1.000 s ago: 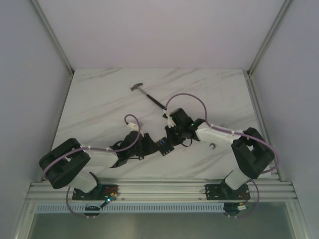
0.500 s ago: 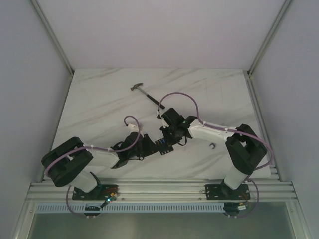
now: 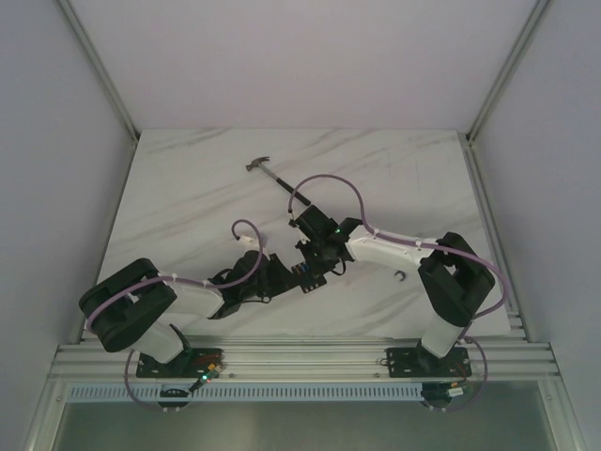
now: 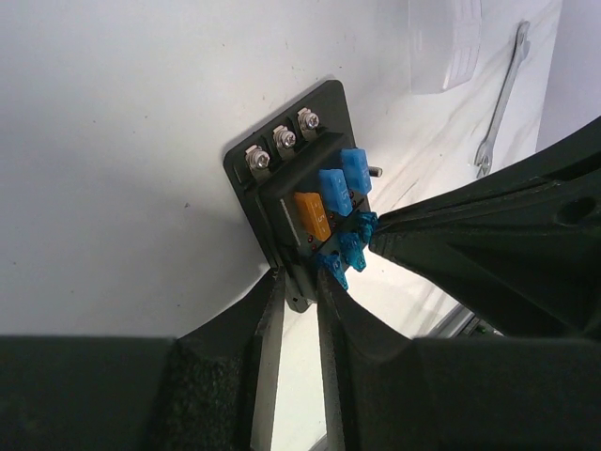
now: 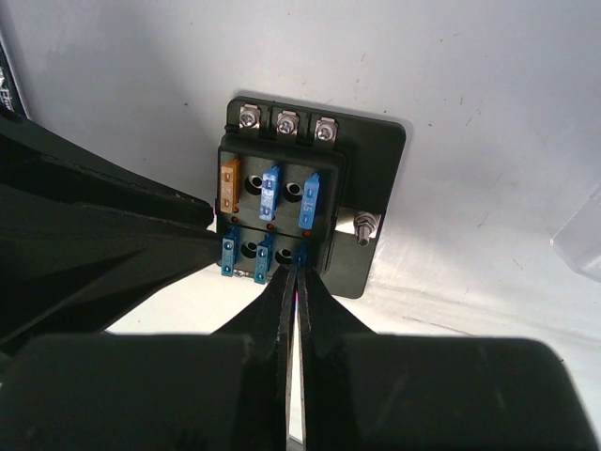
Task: Snap on the fuse box
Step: Adjust the fuse in the fuse box base, then pick up the fuse box cover from the center of the board.
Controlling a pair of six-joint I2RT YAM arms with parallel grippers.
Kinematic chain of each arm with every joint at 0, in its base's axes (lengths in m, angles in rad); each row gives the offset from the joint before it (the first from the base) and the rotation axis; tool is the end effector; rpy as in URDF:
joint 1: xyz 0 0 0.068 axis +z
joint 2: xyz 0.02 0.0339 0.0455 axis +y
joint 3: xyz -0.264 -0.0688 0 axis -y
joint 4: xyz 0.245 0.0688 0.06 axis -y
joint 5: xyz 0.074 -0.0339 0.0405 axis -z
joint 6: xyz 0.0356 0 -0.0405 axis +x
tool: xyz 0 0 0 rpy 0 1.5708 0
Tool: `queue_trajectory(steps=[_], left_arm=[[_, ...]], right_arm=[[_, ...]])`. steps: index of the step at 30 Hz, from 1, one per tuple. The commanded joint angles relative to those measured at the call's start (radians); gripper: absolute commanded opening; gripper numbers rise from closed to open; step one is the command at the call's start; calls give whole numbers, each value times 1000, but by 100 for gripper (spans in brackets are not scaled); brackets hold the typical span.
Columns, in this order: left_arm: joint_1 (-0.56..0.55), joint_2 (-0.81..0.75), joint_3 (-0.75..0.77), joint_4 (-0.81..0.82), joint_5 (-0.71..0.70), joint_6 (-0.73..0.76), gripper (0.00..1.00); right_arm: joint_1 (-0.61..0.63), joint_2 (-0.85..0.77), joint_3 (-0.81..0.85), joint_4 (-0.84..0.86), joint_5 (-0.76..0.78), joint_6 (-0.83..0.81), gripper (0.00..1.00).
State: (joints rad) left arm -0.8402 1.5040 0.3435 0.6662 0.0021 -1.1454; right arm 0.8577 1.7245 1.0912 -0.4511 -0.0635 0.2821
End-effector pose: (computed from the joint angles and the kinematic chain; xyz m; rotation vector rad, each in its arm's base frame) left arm 0.1678 -0.1874 0.1242 -0.3486 2.2764 -1.1529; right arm 0.2237 0.2621 0.1809 -0.7962 2.6138 0.4388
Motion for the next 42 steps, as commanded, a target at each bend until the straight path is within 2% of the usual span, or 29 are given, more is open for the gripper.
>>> queue_trajectory(steps=[1, 11, 13, 23, 27, 30, 33, 36, 42], left_arm=[[-6, 15, -11, 31, -20, -16, 29], [-5, -40, -6, -33, -85, 13, 31], [-4, -67, -3, -63, -102, 22, 33], [13, -303, -7, -271, -238, 115, 48], [52, -399, -18, -362, -275, 178, 56], [89, -477, -25, -436, -300, 234, 64], [116, -558, -26, -509, -347, 301, 73], [131, -626, -31, -552, -403, 364, 82], [158, -706, -40, -589, -493, 488, 96]], right_arm=[[35, 208, -104, -104, 39, -20, 0], [35, -4, 8, -69, 132, 17, 0], [32, -36, 26, -69, 152, 23, 4], [-53, -175, 52, -75, 157, 12, 45], [-128, -164, 46, -83, 204, 7, 60], [-181, -132, 49, -81, 223, 2, 66], [-205, -89, 58, -77, 248, 3, 79], [-221, -51, 57, -61, 260, -8, 82], [-258, 18, 65, -15, 276, -26, 82]])
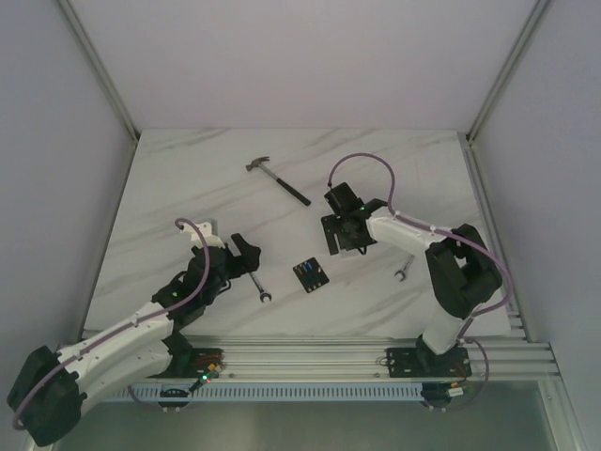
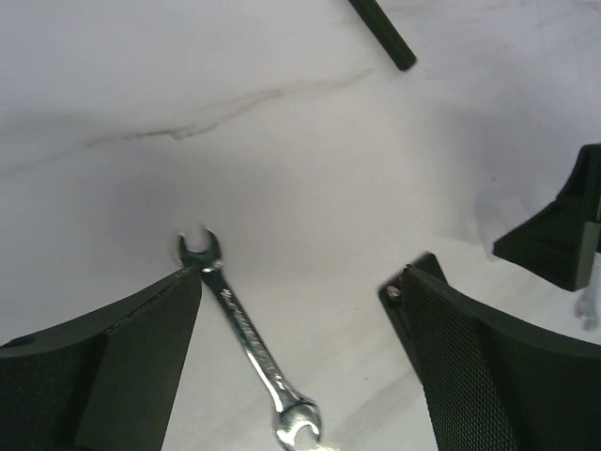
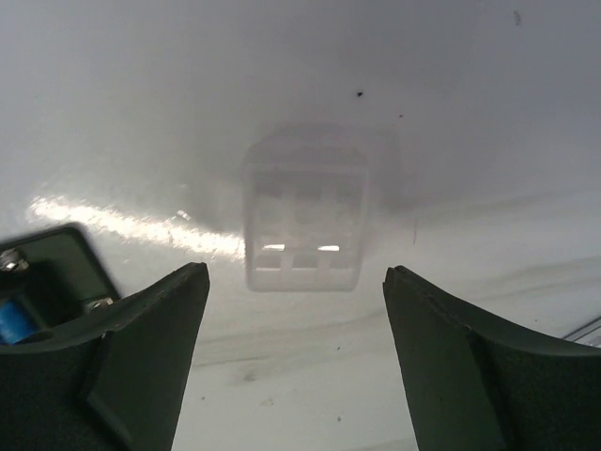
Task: Snap on the fuse box
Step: Pick up the fuse box cover from the center of the board, then close the fuse box cover on the fuse box base.
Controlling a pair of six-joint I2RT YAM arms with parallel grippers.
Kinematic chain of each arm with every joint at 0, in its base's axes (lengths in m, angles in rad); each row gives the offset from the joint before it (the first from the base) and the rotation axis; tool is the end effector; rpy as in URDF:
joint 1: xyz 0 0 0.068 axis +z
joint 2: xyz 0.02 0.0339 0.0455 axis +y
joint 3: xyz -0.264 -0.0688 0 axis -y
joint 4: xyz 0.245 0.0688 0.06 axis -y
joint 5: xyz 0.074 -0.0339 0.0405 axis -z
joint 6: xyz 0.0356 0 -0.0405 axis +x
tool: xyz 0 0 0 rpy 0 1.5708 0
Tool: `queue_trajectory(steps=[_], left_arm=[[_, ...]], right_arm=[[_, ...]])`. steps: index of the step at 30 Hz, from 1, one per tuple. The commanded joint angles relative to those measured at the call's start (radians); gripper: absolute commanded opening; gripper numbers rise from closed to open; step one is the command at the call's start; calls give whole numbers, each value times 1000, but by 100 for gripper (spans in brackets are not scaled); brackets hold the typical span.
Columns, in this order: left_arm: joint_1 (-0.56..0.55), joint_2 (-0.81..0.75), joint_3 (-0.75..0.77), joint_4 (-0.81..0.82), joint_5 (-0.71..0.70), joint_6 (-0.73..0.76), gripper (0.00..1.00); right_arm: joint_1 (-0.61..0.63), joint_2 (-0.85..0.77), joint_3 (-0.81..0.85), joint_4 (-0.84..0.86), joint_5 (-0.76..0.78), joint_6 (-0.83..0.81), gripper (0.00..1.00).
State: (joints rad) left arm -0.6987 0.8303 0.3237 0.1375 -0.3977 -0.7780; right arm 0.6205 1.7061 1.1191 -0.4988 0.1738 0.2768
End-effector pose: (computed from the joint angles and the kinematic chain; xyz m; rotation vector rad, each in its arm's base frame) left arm 0.1504 -0.1083 0.2034 -0.3445 1.9269 -0.6055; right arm 0.2832 0.1948 0.1929 -0.3939 2.6012 0.0757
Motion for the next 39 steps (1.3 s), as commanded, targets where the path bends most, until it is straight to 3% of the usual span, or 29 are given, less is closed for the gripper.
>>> queue_trajectory(steps=[1, 7, 11, 15, 26, 39], left_arm=[[20, -39, -22, -62, -106, 139, 98], [39, -70, -39, -65, -177, 235, 100], [45, -78, -47, -60, -214, 267, 100], [47, -90, -59, -58, -247, 273, 100], [51, -178, -90, -62, -280, 261, 100], [51, -189, -92, -66, -283, 256, 100]], right_arm=[[-25, 46, 38, 39, 39, -24, 81], [-37, 92, 42, 61, 51, -41, 73], [-37, 96, 46, 63, 27, -53, 53], [-24, 45, 41, 34, -4, -60, 44], [170, -140, 44, -75, -49, 1, 42], [315, -37, 97, -71, -51, 42, 44]])
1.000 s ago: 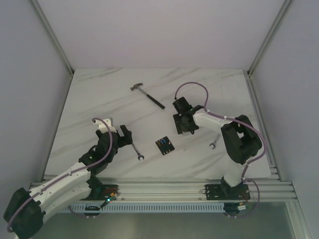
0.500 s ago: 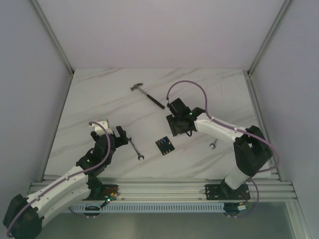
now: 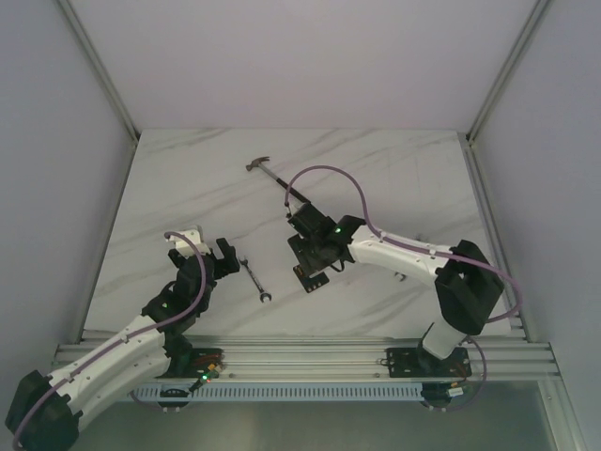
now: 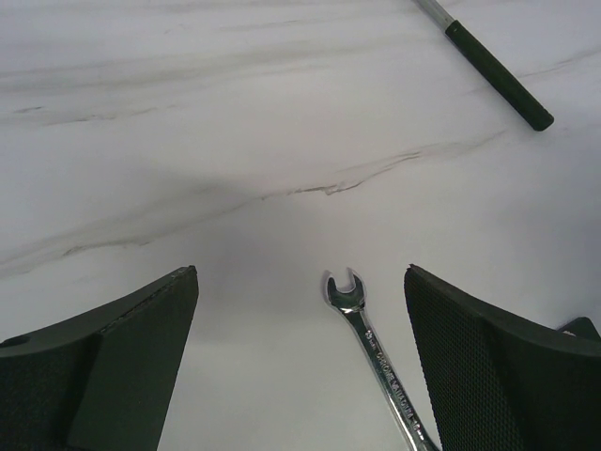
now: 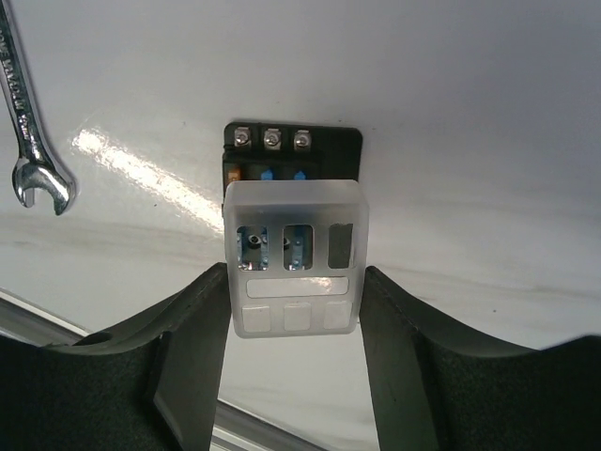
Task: Snap on the fuse box
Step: Close the fuse box cover on the fuse box base.
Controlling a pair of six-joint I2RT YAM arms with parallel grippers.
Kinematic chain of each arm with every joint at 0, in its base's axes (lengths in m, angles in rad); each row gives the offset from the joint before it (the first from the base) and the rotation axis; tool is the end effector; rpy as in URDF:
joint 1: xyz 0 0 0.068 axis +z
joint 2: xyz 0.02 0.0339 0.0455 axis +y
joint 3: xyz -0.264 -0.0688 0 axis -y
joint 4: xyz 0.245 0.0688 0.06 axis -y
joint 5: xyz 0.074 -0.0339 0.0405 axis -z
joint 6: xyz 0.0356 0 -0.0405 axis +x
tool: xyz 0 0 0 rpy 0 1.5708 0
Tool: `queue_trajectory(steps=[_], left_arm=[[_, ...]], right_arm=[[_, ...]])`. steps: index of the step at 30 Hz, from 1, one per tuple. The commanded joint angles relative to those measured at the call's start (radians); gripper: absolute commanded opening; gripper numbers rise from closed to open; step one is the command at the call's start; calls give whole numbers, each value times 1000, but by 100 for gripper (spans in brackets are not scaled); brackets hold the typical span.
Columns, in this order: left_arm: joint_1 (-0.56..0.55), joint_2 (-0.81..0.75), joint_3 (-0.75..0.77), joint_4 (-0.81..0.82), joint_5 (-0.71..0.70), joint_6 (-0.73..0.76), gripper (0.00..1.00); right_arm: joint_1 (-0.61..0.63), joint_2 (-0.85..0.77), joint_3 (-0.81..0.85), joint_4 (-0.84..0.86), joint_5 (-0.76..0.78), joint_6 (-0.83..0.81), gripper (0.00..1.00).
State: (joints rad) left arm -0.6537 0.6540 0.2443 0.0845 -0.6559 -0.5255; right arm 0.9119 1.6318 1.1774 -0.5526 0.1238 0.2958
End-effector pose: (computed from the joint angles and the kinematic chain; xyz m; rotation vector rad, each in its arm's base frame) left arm 0.1370 -0.0776 0.1989 -0.3199 1.8036 -0.2073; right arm 0.2122 0.2669 0.2310 -0.7421 2.4858 0.2942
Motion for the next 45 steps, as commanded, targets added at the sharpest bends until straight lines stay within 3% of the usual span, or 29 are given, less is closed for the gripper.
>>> queue_trajectory(steps=[1, 23, 36, 38, 45], left_arm=[[6, -13, -13, -14, -25, 3, 100], [8, -7, -14, -13, -22, 0, 100], [8, -6, -14, -13, -15, -1, 100], [7, -6, -14, -12, -12, -1, 100], [8, -5, -7, -11, 20, 5, 100]], right_arm=[[27, 46, 40, -15, -2, 23, 44], [64, 140, 45, 26, 3, 38, 50], [64, 123, 39, 19, 7, 40, 66], [64, 115, 38, 18, 15, 40, 72], [60, 68, 42, 3, 59, 43, 73]])
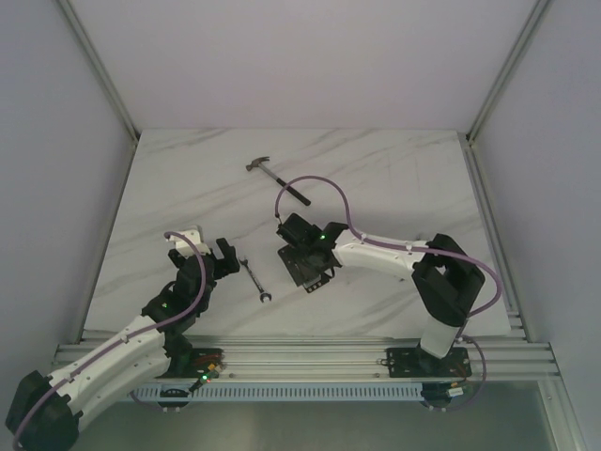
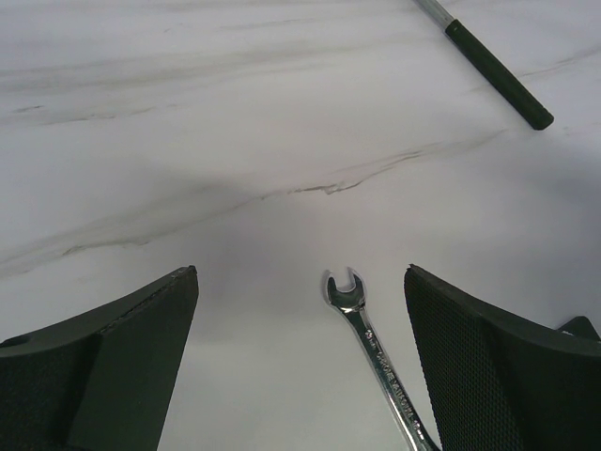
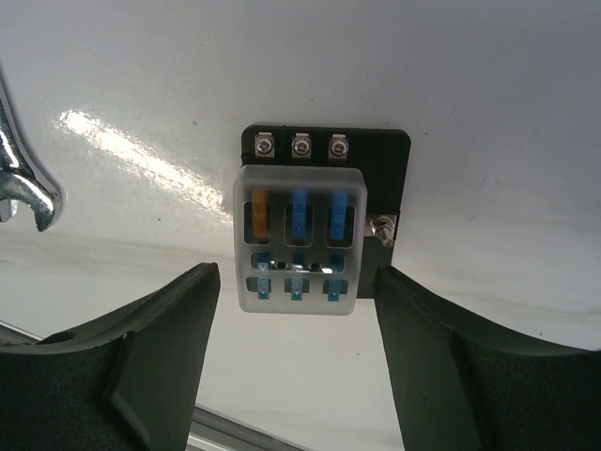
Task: Snap on the fuse box
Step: Close the fuse box cover on the fuse box base.
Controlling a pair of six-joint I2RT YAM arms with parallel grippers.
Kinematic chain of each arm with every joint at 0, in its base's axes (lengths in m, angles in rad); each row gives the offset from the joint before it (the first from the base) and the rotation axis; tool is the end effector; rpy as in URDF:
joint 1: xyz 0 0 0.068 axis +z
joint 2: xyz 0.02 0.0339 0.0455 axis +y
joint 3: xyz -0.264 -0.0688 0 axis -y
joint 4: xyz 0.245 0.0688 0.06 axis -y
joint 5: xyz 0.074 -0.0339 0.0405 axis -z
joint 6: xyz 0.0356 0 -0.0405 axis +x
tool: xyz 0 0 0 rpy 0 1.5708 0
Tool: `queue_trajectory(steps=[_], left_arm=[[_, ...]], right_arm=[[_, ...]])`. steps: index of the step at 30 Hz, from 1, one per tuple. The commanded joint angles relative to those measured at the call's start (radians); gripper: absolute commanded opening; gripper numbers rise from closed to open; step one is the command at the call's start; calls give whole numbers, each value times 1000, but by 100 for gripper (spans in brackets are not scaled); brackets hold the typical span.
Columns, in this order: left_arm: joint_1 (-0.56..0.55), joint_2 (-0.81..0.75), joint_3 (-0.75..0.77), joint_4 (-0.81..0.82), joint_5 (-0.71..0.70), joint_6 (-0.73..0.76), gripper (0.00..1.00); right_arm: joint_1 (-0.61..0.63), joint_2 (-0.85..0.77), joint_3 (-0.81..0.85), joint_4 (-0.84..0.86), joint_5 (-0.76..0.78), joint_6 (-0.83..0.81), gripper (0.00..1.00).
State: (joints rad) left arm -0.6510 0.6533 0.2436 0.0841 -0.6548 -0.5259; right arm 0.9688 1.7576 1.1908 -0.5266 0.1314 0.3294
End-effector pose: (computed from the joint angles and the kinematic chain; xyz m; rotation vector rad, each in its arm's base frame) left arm 0.1371 -0.0772 0.1987 -0.3219 1.8037 -0.2064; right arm 0.2067 0.2925 0.1949 -0.7992 2.5504 0.2530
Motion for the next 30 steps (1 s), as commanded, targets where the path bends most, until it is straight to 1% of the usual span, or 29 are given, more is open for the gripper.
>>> queue_trajectory(steps=[1, 4, 6, 9, 14, 18, 23, 25, 30], left_arm=[[5, -3, -3, -9, 37, 7, 99], [6, 9, 1, 13, 107, 0, 96], [5, 22, 7, 29, 176, -22, 94], [5, 55, 16, 77, 307, -73, 89], [5, 145, 21, 217, 517, -165, 84], [2, 255, 20, 358, 636, -242, 79], [-27, 424, 52, 486, 699, -304, 73], [-45, 496, 82, 497, 706, -310, 70], [-86, 591, 138, 508, 701, -321, 66]], right_arm=[[-2, -69, 26, -26, 57, 10, 72], [-24, -109, 9, -20, 46, 11, 69], [-43, -136, -17, 4, 16, 16, 62], [-74, -170, -83, 72, -66, 32, 58], [-135, -201, -171, 162, -170, 62, 53], [-174, -246, -235, 245, -248, 75, 52], [-213, -248, -288, 306, -307, 84, 50], [-218, -250, -298, 322, -322, 85, 49], [-226, -258, -316, 343, -344, 78, 48]])
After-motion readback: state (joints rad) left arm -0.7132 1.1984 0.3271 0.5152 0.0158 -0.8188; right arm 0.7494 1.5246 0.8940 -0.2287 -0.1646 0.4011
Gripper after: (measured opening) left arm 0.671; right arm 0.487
